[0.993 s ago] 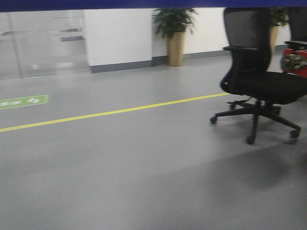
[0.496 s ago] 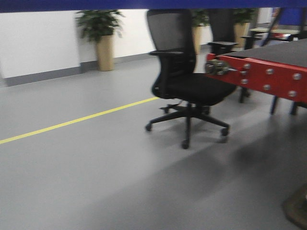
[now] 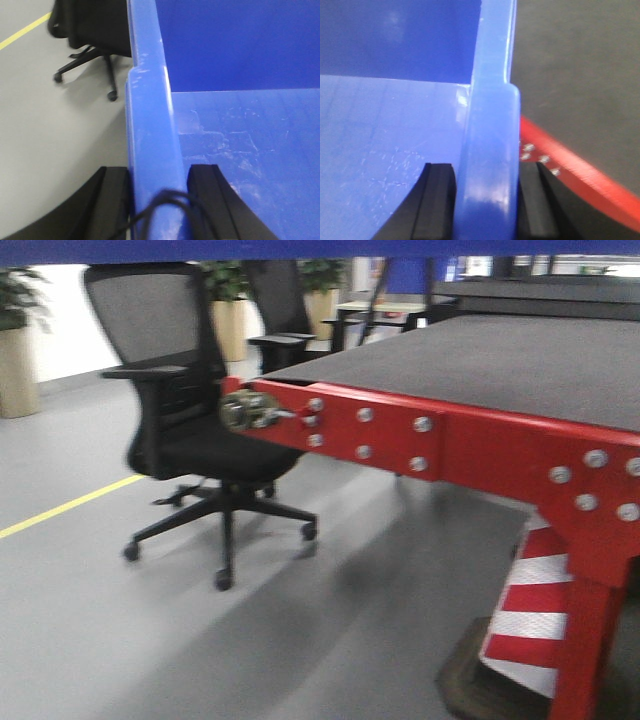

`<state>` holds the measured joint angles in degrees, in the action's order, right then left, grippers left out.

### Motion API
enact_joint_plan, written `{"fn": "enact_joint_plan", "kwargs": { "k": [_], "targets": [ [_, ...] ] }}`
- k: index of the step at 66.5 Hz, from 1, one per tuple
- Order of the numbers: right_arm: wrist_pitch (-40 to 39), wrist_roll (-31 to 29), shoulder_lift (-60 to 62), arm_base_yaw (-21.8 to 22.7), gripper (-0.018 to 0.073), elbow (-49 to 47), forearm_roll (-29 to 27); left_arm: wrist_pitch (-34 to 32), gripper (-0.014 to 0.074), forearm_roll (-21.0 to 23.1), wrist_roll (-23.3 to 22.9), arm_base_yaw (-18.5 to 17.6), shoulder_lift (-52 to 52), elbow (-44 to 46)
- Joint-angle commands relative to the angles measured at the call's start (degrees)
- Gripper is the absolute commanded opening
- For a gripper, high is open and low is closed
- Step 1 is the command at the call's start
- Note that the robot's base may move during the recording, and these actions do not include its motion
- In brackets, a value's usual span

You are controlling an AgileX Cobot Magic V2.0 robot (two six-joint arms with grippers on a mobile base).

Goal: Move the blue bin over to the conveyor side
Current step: 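Carry the blue bin over the dark grey conveyor table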

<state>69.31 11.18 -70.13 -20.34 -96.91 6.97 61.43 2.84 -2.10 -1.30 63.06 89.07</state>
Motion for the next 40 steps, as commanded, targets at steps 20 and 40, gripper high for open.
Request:
{"fn": "enact_joint_plan", "kwargs": {
  "k": [20, 40],
  "targets": [
    [-5.32, -1.23, 1.22, 0.16, -0.0074, -0.9, 4.55, -5.5, 0.0004, -2.2, 1.04, -0.14, -1.22, 1.12],
    [-5.32, -1.23, 1.22, 0.16, -0.0074, -0.9, 4.55, -5.5, 0.0004, -2.47, 1.04, -0.14, -1.22, 1.12]
  ]
}}
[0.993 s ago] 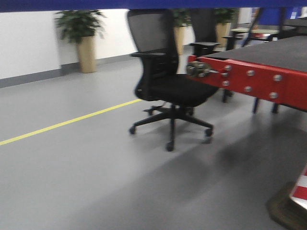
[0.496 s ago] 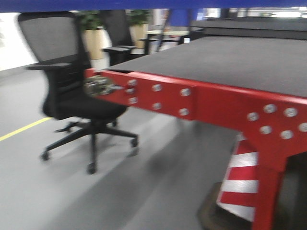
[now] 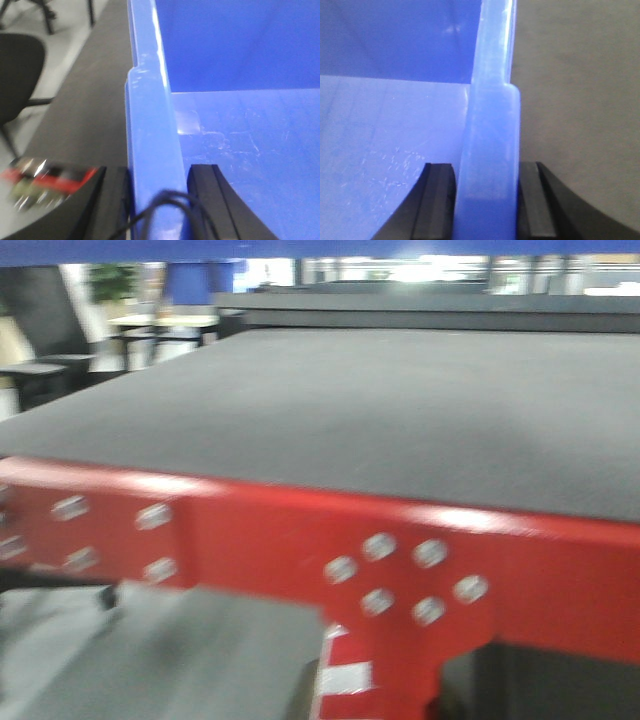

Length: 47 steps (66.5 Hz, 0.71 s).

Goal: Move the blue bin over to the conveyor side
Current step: 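Carry the blue bin over the dark grey conveyor table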

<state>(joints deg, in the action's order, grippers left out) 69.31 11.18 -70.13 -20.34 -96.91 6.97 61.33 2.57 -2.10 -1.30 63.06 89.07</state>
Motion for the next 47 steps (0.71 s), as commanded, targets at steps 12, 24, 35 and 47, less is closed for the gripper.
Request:
{"fn": "enact_joint_plan", "kwargs": {
  "k": [12, 24, 35, 47],
  "targets": [
    [-5.32, -1.23, 1.22, 0.16, -0.0074, -0.9, 4.55, -5.4, 0.0004, -2.2, 1.04, -0.14, -1.22, 1.12],
    [-5.32, -1.23, 1.22, 0.16, -0.0074, -0.9, 4.55, -5.4, 0.0004, -3.03, 1.04, -0.14, -1.22, 1.12],
    [-5.32, -1.23, 1.22, 0.16, -0.0074, -0.9, 4.55, -5.4, 0.0004, -3.02, 1.04, -0.14, -1.1, 1.12],
    [-5.32, -1.23, 1.22, 0.16, -0.0074, -0.9, 4.55, -5.4, 0.0004, -3.02, 1.04, -0.14, -1.1, 1.12]
  ]
}}
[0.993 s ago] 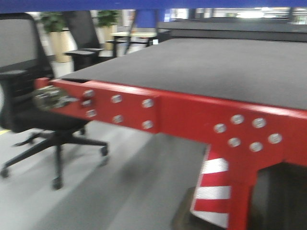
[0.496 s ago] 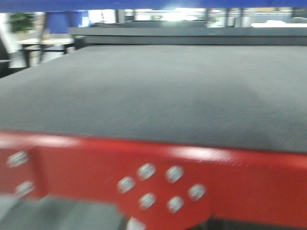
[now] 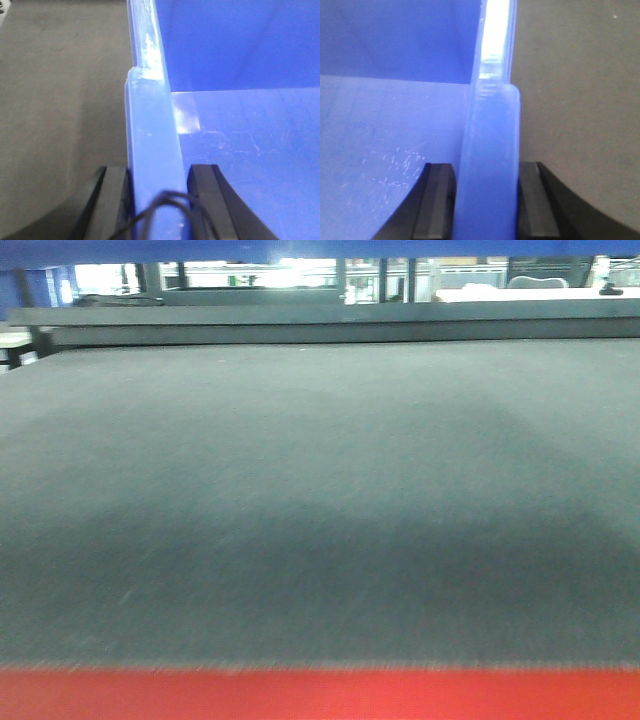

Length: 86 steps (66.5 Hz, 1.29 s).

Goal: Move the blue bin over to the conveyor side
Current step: 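Carry the blue bin over the dark grey conveyor table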

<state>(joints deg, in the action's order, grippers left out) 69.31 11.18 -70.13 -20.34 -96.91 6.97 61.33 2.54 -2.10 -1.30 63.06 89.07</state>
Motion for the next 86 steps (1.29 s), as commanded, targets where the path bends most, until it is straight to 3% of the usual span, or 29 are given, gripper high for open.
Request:
{"fn": "enact_joint_plan", "kwargs": {
  "k": [1, 86],
  "targets": [
    [-5.32, -1.23, 1.22, 0.16, -0.0074, -0.9, 4.55, -5.4, 0.0004, -3.0, 1.04, -0.14, -1.1, 1.12],
    [-5.32, -1.23, 1.22, 0.16, -0.0074, -0.9, 4.55, -5.4, 0.0004, -3.11, 1.04, -0.14, -1.1, 1.12]
  ]
}}
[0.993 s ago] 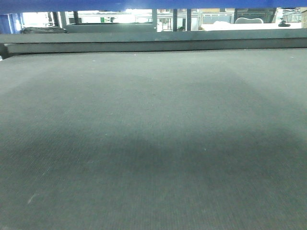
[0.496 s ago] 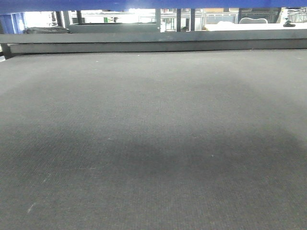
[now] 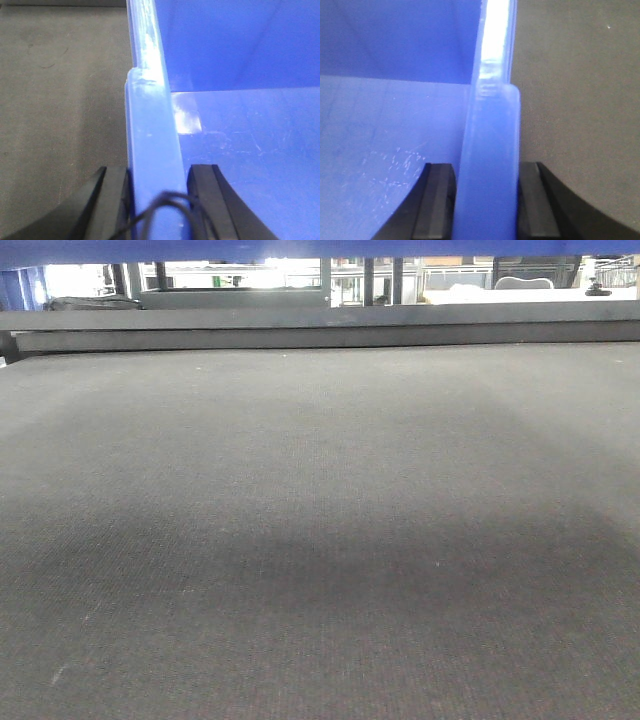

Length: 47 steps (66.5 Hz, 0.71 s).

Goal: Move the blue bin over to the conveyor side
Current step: 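Carry the blue bin over the dark grey conveyor table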

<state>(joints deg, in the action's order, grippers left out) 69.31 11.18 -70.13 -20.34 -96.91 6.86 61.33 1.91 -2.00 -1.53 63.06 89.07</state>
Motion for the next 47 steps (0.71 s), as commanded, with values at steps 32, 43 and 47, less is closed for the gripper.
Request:
{"fn": "enact_joint_plan", "kwargs": {
  "k": [32, 43, 47],
  "targets": [
    [-5.3, -1.23, 1.22, 0.16, -0.0074, -0.9, 4.65, -5.4, 0.0004, -2.47, 0.93, 0.1, -1.1, 1.12],
    [-5.3, -1.23, 1.22, 0.16, -0.0074, -0.9, 4.65, -5.4, 0.0004, -2.47, 0.93, 0.1, -1.1, 1.12],
    [-5.55, -1.23, 1.22, 0.16, -0.0074, -0.9, 4.65, -5.4, 0.0004, -2.47, 0.93, 0.1, -1.1, 1.12]
  ]
}}
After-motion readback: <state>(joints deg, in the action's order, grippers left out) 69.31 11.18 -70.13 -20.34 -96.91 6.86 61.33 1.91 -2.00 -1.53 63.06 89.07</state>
